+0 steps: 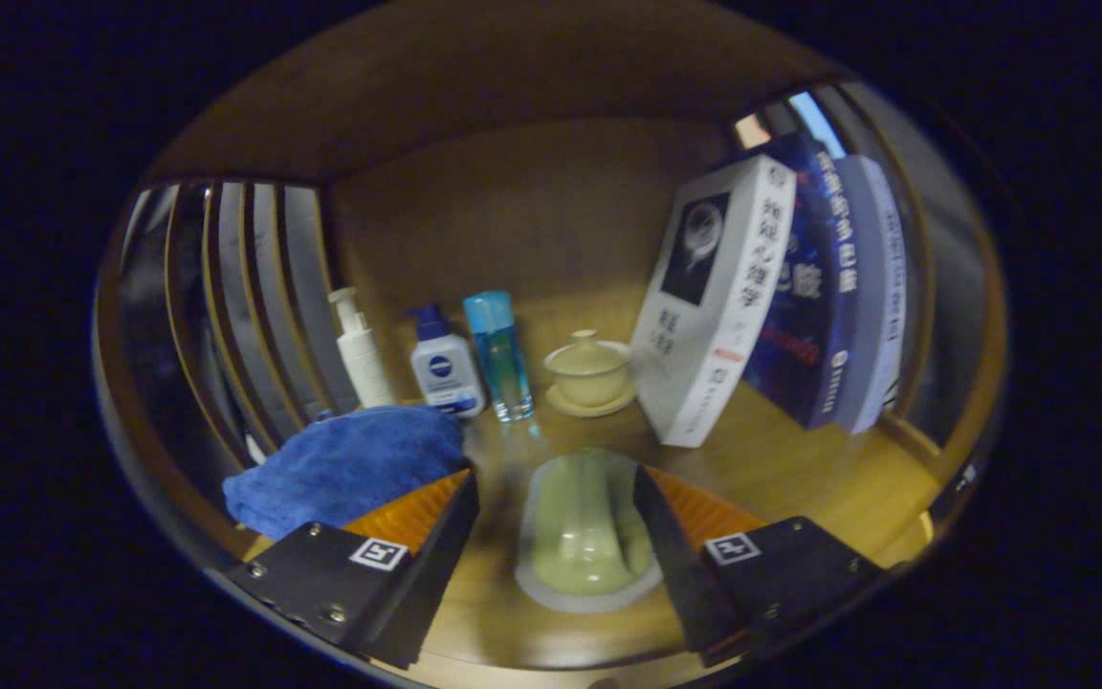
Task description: Pull open the drawer, take out the items inside it, and place them on the countertop above the cabinet.
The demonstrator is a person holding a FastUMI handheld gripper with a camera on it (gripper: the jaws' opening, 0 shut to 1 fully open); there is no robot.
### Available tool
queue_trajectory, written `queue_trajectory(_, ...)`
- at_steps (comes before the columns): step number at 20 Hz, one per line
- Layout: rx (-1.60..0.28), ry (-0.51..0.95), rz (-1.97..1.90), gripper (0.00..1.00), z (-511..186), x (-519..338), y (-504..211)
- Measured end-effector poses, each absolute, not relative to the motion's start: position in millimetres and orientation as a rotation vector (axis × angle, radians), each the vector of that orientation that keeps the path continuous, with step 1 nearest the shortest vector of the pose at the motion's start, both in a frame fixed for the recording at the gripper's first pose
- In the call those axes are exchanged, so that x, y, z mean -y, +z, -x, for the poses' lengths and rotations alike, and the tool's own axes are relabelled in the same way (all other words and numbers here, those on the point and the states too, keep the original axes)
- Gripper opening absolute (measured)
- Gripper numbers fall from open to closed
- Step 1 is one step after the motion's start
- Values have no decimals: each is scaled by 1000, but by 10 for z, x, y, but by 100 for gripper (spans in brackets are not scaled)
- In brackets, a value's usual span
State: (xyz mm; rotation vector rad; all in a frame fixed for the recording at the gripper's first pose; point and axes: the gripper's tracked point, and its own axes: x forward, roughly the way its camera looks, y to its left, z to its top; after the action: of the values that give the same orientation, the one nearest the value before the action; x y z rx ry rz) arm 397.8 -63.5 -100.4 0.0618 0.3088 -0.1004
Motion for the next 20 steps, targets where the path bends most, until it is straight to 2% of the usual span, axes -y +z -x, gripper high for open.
queue_trajectory(2, -280, -119, -68, 99, -3814, 714, -907)
queue_trajectory(9, -249, -76, -89, 99, -3168, 693, -552)
queue_trajectory(20, -172, 14, -174, 99, -1490, 341, 282)
